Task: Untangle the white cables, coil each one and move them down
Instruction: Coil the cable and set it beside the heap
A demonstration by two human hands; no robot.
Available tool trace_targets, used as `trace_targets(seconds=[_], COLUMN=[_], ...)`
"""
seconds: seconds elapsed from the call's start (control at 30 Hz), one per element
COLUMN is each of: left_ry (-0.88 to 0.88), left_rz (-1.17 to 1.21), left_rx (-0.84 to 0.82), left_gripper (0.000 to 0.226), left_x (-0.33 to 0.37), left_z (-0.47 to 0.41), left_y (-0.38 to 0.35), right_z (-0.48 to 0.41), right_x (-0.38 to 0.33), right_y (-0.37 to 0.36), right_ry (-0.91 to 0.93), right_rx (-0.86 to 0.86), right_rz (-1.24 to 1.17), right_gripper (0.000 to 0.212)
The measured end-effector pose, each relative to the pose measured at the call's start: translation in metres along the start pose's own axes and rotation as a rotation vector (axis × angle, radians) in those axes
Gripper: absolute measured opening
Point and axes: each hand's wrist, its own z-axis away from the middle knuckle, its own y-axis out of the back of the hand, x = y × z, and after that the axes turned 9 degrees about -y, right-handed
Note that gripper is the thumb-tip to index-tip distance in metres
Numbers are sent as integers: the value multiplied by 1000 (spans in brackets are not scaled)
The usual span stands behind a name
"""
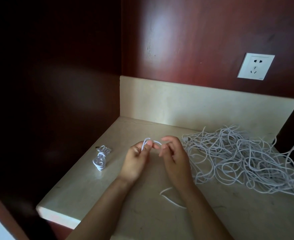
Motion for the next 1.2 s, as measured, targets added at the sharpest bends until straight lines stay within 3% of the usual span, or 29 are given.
trace_targets(seconds=[0.2,0.37,0.47,0.7,0.83,0.97,1.07,1.13,1.2], left_ry=[28,137,144,152,154,195,237,231,244], left_rz=[20,637,751,695,478,241,35,-114,-30], left_rx=[255,421,492,652,674,580,305,94,-25], left_gripper=[36,36,37,20,23,25,20,28,33], left_x=[-3,2,3,-4,-6,-10,-6,-2,0], left_z=[-5,-15,-16,-21,-19,-18,-13,-8,-4], left_y=[5,12,13,21,23,20,13,8,6], right_z=[1,2,2,0,-1,4,10,9,5], right_x=[2,4,6,9,8,-9,-19,-21,-19], right_y=[-1,-2,-2,-5,-1,1,0,1,4], right_ry=[46,70,132,180,223,362,393,365,300], right_rx=[37,-64,-72,-106,-86,-173,-161,-84,-13], right_rz=[229,344,453,579,493,356,264,155,33], right_gripper=[14,21,28,20,18,22,18,14,11])
